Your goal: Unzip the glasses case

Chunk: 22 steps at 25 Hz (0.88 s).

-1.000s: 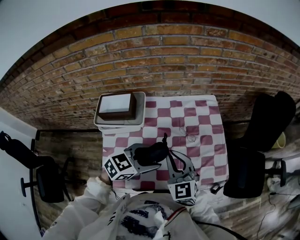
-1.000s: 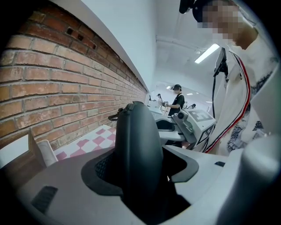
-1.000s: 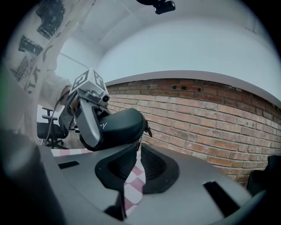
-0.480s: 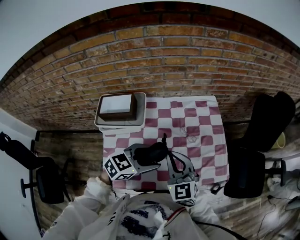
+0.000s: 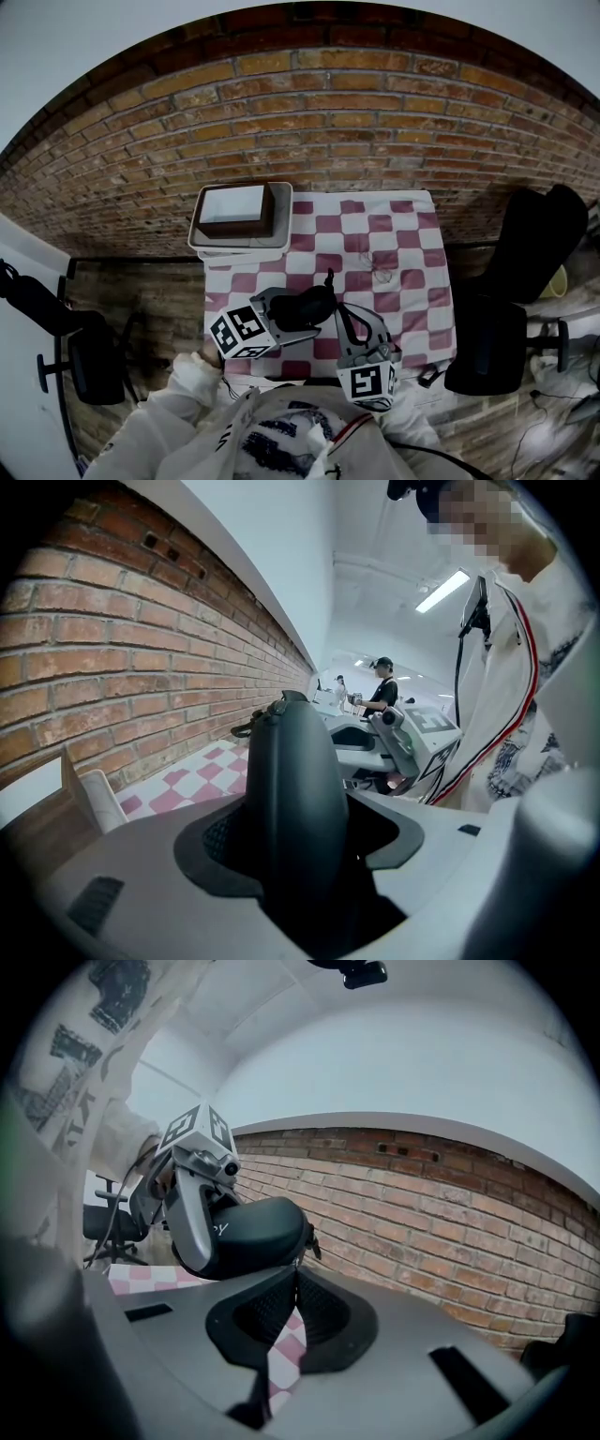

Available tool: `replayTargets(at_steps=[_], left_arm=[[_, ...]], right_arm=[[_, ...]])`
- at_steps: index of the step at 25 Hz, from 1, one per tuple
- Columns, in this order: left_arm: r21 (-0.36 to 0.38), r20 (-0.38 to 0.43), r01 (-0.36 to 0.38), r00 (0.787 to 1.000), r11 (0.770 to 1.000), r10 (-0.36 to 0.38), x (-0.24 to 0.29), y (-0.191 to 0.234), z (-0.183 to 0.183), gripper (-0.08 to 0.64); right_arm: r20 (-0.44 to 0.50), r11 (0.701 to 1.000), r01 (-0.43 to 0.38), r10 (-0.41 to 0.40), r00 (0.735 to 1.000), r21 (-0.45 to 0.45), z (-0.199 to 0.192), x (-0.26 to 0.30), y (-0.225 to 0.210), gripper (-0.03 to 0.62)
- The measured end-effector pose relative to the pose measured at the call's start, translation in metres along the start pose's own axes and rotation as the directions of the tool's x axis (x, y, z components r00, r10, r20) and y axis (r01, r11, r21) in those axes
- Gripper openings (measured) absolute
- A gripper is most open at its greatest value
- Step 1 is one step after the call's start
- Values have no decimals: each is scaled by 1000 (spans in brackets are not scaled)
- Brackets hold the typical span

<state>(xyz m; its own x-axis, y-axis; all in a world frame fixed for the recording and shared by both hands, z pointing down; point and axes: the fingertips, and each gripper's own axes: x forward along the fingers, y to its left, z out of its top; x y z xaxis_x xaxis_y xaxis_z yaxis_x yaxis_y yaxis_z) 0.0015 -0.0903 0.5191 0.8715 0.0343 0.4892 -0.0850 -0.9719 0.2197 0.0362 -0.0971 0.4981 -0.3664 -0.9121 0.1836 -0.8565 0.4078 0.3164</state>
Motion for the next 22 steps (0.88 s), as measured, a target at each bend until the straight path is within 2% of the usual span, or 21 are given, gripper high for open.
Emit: replayTargets(at_steps=[13,22], left_arm=[[-10,-7,20,1000,1000,-20,-4,-5,-12,284],[28,-54,37,998,999,-36,1,-8,-21,281]], right_arm=[[-54,990,-67,61,997,-123,0,0,8,17],[-88,971,-104,87,992,-217,0,-3,7,17]])
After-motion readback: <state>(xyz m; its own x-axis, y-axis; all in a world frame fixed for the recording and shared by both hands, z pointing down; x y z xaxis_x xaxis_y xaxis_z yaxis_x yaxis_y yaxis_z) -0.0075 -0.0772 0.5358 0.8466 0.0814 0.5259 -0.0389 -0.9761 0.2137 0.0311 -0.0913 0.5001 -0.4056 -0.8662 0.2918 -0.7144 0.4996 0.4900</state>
